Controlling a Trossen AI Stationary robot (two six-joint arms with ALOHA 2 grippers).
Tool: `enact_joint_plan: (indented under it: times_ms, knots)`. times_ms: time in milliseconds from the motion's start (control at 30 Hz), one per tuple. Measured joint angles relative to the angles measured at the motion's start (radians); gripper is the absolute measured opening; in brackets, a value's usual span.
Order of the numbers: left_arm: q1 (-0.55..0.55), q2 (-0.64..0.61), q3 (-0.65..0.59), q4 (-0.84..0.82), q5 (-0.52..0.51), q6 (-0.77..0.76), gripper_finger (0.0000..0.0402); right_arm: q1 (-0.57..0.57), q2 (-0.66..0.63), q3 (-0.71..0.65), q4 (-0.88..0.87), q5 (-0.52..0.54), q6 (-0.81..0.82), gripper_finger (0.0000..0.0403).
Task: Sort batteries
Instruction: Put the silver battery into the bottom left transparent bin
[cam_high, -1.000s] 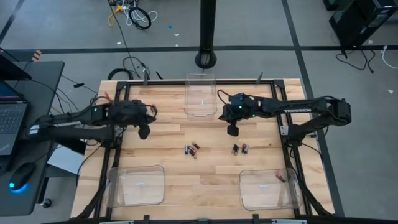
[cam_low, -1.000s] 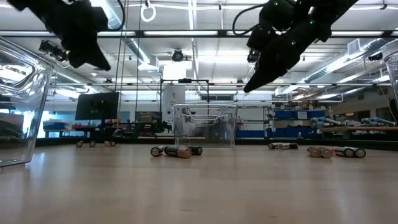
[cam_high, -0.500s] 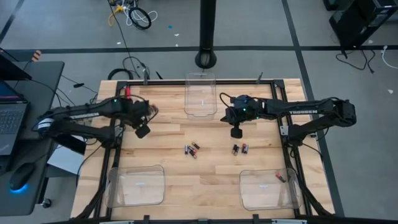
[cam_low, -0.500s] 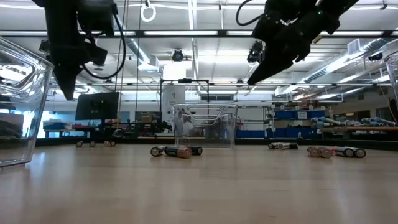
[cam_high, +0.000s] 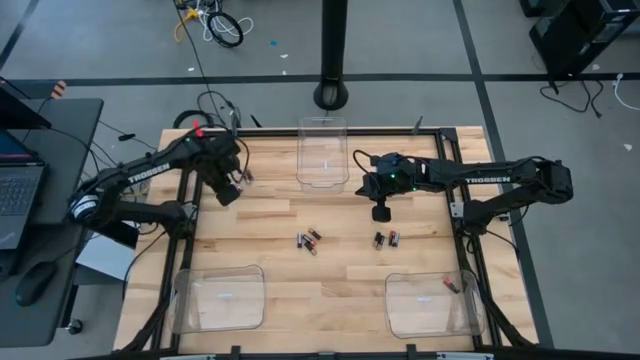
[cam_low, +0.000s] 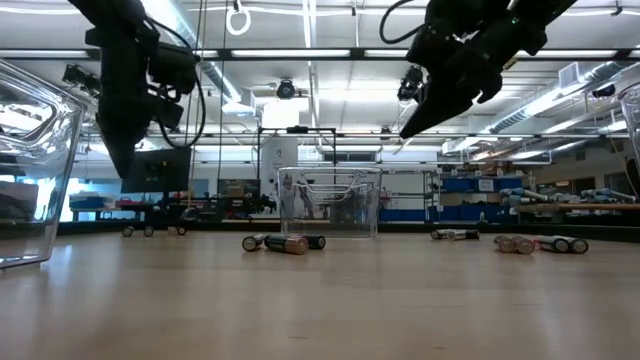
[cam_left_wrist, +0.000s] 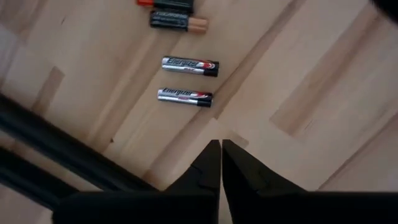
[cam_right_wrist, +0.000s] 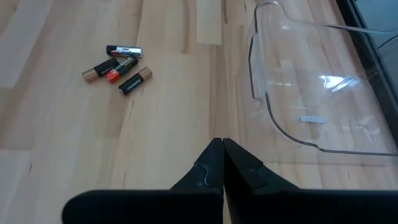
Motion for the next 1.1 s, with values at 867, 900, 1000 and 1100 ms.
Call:
enact_joint_plan:
  times_ms: [867, 900, 1000, 1100]
  knots:
    - [-0.016, 0.296, 0.000, 0.091, -0.167, 0.580, 0.0145, 0.043, 0.000, 0.000, -0.039, 0.000, 0.051, 0.0009]
    - [-0.016, 0.307, 0.000, 0.093, -0.169, 0.593, 0.0145, 0.046, 0.000, 0.000, -0.039, 0.000, 0.051, 0.0009]
    - [-0.016, 0.334, 0.000, 0.096, -0.183, 0.646, 0.0145, 0.051, 0.000, 0.000, -0.039, 0.000, 0.049, 0.0009]
    - [-0.016, 0.362, 0.000, 0.122, -0.208, 0.690, 0.0145, 0.052, 0.000, 0.000, -0.040, 0.000, 0.048, 0.0009]
